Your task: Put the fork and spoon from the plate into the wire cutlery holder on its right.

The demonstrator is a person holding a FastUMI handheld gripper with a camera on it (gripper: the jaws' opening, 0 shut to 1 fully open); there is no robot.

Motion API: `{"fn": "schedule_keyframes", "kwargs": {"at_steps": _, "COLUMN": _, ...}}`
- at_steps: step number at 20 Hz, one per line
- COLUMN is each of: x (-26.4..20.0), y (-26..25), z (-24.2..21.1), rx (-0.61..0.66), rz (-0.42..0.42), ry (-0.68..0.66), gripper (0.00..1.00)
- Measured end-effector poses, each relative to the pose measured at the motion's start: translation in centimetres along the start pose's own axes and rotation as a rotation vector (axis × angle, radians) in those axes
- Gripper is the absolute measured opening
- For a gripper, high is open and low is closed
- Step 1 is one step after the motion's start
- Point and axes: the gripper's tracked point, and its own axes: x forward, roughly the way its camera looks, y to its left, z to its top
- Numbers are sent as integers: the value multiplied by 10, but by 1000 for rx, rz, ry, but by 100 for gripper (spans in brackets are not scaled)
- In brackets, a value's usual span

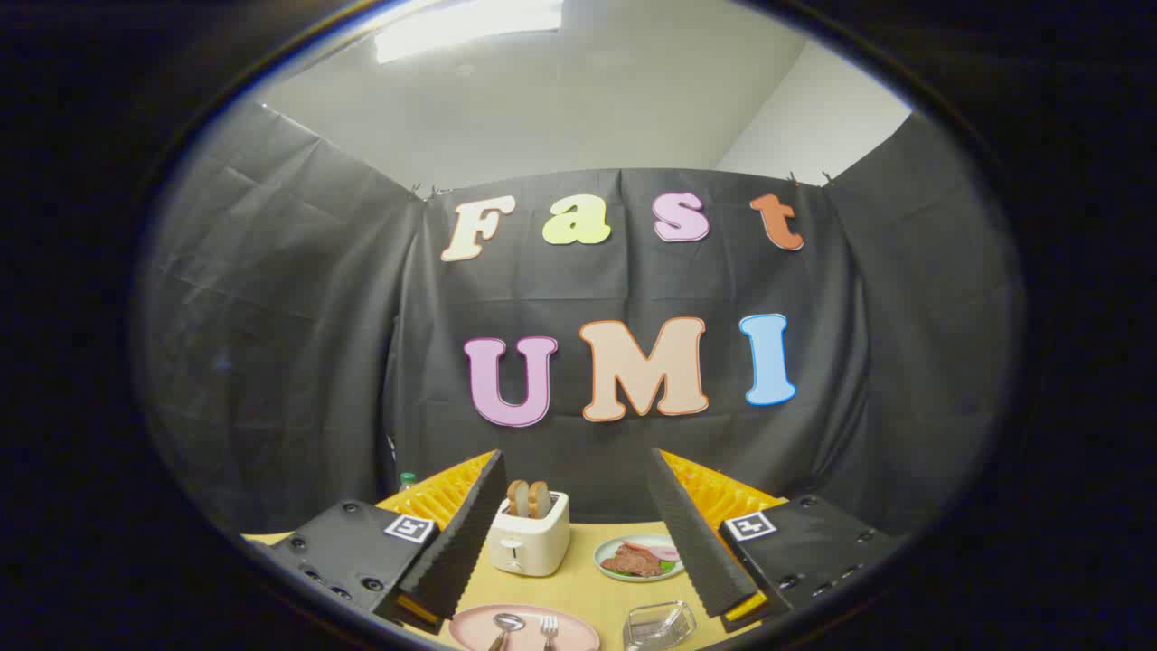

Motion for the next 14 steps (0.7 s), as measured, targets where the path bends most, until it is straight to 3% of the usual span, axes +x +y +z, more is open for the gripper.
{"fn": "schedule_keyframes", "kwargs": {"at_steps": 14, "x": 0, "y": -8, "z": 10, "rx": 11, "rz": 1, "ry": -30, "gripper": 100}}
